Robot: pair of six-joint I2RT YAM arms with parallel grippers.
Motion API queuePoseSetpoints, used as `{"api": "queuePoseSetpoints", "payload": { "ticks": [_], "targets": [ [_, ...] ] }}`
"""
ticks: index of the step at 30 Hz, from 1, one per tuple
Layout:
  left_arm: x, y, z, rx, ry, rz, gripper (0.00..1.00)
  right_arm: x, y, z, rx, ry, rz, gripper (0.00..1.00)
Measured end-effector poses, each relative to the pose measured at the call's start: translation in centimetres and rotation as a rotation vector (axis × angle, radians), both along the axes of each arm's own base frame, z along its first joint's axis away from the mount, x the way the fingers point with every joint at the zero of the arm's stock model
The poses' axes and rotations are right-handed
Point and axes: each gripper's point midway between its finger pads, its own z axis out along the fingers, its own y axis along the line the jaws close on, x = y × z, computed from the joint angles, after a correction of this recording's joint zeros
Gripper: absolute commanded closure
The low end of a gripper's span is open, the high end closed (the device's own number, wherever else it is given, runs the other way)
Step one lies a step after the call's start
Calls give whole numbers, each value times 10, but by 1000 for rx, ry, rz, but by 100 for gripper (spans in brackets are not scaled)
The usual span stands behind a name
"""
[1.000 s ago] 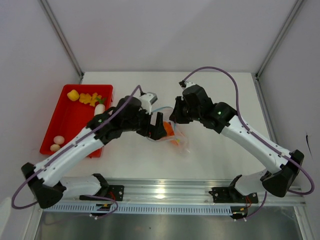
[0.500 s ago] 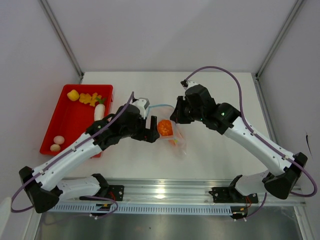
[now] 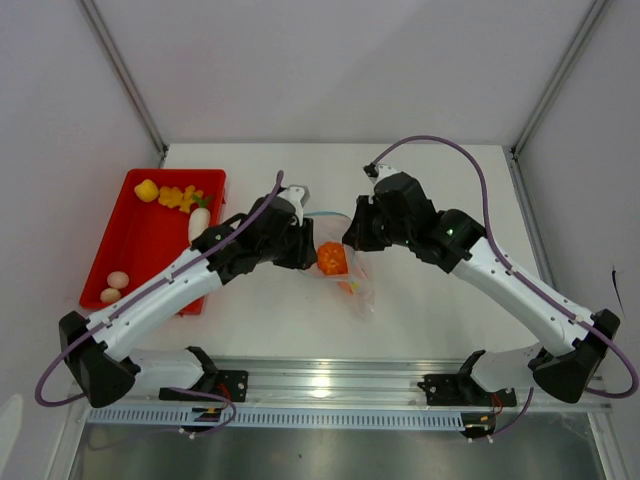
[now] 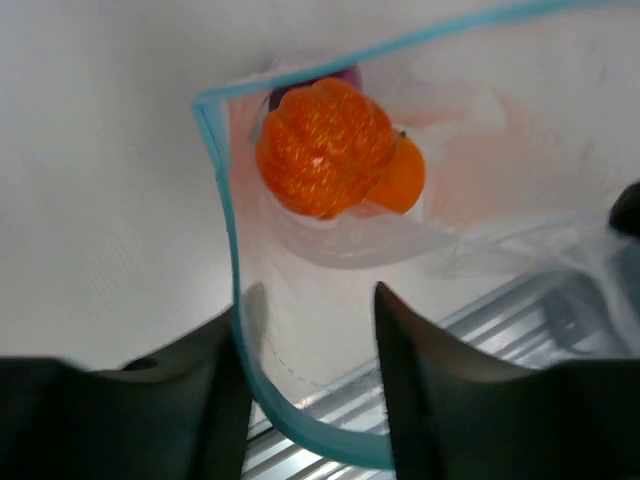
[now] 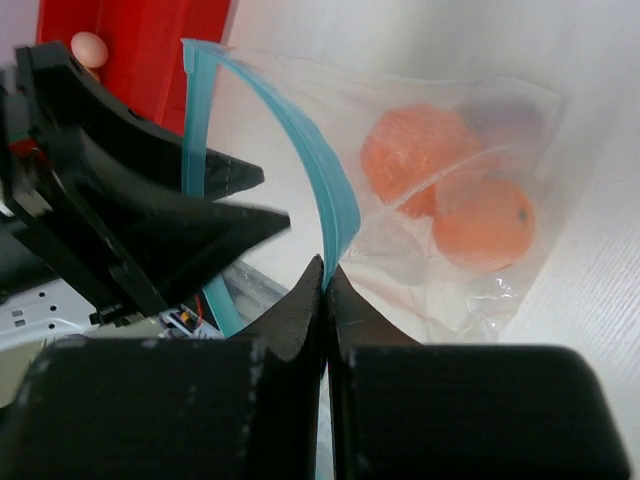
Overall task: Place the food in the zip-top bag and seal the zipper
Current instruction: Adjust the fake vegetable in the zipper food storage bag.
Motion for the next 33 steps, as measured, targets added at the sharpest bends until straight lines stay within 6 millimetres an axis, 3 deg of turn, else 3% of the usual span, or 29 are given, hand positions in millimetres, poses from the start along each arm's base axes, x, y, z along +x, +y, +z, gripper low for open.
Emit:
{"api": "queuePoseSetpoints", "payload": {
  "ticks": [1, 2, 6, 8, 10, 14, 17, 18, 21, 25, 27, 29, 30, 33],
  "targets": [
    [4, -4, 2, -8, 2, -4, 87, -1, 0, -2, -4, 5, 3, 100],
    [9, -8, 5, -23, 5, -4, 98, -1, -1, -6, -10, 8, 7, 100],
    [24, -23, 25, -73, -2, -42, 100, -3, -4, -20, -53, 10, 29, 100],
    [27, -37, 47, -124, -19, -91, 99, -3, -7, -26, -82, 0, 43, 100],
    [27, -55, 83, -215, -70, -169, 99, 2, -12, -28, -114, -32, 36, 100],
    [6, -76, 146, -377, -172, -306, 99, 0, -25, -14, -102, -111, 20, 100],
    [-17, -78, 168, -439, -206, -372, 100, -13, -46, 10, -35, -190, -9, 100],
    [-20, -77, 167, -443, -207, -376, 99, -16, -51, 17, -14, -209, -17, 100],
    [-14, -78, 130, -386, -140, -345, 100, -11, -60, 18, 1, -218, -49, 100],
    [5, -80, 41, -227, 33, -272, 99, 7, -54, -25, -96, -123, -62, 100],
    [4, -74, 3, -148, 125, -243, 99, 13, -50, -52, -161, -65, -55, 100],
    [2, -69, -3, -126, 147, -233, 99, 11, -52, -60, -191, -45, -48, 100],
    [2, -68, 5, -137, 132, -234, 99, 10, -54, -55, -189, -53, -48, 100],
    [1, -69, 53, -217, 34, -248, 99, 8, -56, -30, -149, -98, -50, 100]
  ]
}}
